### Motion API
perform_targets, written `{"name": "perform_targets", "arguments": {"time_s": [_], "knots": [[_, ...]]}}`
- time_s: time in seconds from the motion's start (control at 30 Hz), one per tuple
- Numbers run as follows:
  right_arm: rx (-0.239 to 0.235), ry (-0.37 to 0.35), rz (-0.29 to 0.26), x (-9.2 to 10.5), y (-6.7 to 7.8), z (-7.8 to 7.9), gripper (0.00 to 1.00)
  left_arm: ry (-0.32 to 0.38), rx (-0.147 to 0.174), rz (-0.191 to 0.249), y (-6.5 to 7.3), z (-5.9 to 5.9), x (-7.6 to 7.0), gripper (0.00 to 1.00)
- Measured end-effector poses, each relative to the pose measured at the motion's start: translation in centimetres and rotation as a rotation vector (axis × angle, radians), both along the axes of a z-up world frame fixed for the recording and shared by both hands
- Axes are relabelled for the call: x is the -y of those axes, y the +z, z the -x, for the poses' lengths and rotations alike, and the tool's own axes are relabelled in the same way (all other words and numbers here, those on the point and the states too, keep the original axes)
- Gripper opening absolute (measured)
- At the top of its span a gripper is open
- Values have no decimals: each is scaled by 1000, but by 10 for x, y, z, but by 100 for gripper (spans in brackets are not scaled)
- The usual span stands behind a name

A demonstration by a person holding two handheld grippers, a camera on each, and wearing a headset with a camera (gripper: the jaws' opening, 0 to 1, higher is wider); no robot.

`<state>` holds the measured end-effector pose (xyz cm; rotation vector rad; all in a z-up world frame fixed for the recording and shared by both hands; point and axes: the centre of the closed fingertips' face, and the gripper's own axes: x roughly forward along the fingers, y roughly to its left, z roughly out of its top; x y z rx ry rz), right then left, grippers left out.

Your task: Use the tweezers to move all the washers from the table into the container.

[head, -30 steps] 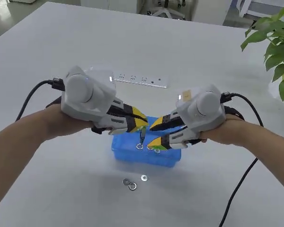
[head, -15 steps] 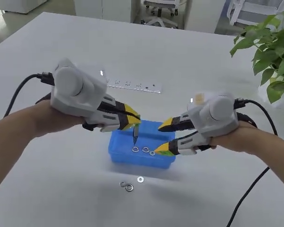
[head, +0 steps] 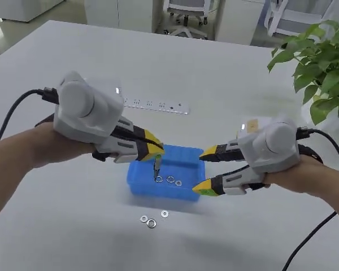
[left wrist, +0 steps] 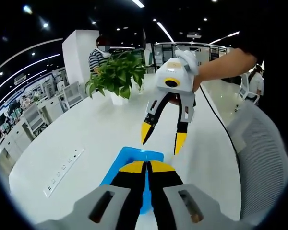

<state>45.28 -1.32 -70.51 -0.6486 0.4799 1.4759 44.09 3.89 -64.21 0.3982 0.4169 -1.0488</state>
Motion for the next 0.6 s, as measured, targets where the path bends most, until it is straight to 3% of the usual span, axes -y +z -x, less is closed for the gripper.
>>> {"name": "perform_targets", "arguments": {"time_s": [0.27,0.6], "knots": [[-7,-27,-2,11,-1,9,51,-12,2,12,2,9,7,6],[-28,-40,-13,21,-5,24,57,-32,-12,17,-7,22,15,6]]}}
